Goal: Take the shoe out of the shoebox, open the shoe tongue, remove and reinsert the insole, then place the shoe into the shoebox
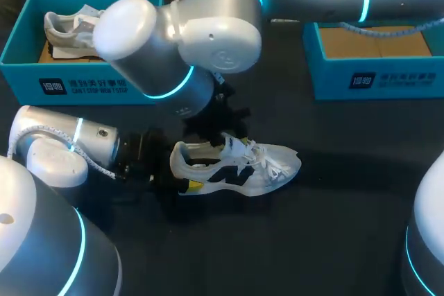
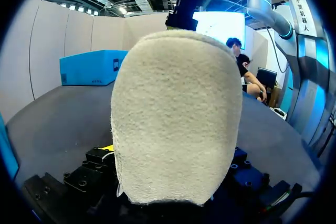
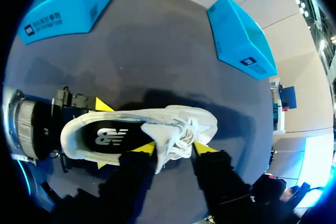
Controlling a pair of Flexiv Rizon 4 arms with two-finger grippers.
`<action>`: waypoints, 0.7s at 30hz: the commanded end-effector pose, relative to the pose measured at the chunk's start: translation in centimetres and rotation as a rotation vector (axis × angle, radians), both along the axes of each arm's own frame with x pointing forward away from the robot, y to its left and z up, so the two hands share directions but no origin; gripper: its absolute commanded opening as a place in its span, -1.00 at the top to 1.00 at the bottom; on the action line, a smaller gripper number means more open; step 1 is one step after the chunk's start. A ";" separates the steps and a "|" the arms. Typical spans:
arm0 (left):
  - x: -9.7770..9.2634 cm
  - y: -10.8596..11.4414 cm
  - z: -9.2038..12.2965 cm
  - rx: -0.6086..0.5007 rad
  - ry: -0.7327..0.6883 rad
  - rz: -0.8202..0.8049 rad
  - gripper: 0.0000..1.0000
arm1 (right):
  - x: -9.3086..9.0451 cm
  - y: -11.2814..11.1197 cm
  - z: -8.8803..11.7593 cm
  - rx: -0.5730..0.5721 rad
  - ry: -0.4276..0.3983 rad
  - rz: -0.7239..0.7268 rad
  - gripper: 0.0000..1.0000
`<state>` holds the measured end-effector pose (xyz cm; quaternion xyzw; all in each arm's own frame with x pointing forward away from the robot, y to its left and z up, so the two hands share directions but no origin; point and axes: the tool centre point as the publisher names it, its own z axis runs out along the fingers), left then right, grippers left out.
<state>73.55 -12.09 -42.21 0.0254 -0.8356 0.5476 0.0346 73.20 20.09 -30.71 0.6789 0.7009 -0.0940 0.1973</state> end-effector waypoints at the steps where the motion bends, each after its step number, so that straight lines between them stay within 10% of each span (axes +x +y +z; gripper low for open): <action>1: 0.3 -0.3 -0.4 0.001 0.001 -0.002 1.00 | -0.4 -1.2 0.0 0.136 -0.061 -0.093 1.00; 21: 0.3 -0.3 -0.4 0.001 0.001 -0.002 1.00 | 0.2 -7.3 -1.1 0.176 -0.097 -0.083 1.00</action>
